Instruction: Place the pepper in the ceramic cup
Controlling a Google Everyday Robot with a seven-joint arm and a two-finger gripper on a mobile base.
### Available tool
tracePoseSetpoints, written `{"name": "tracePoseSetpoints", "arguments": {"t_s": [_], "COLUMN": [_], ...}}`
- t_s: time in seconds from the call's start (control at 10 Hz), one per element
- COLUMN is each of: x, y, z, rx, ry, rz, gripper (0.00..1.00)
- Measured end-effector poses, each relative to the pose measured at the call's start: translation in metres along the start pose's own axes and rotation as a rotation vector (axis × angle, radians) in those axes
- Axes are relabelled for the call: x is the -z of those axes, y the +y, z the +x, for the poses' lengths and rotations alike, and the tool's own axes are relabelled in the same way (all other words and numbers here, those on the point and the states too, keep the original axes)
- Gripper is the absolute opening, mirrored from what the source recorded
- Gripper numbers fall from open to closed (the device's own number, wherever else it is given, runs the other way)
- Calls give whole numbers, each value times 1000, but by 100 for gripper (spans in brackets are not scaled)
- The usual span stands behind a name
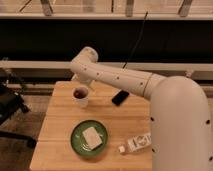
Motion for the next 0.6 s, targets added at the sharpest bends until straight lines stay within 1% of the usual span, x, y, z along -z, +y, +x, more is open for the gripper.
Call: {"name": "tracePoseSetpoints", "arguments": {"t_s": [0.2,0.3,0.4,0.5,0.6], "x": [-1,-1,-1,0,0], "y": [6,6,7,7,9], "z": [1,1,2,3,3], "rx": [11,12,12,14,16], "ry": [1,1,2,2,0], "rz": [-13,-13,-11,-11,-12], "gripper": [57,47,35,27,15]}}
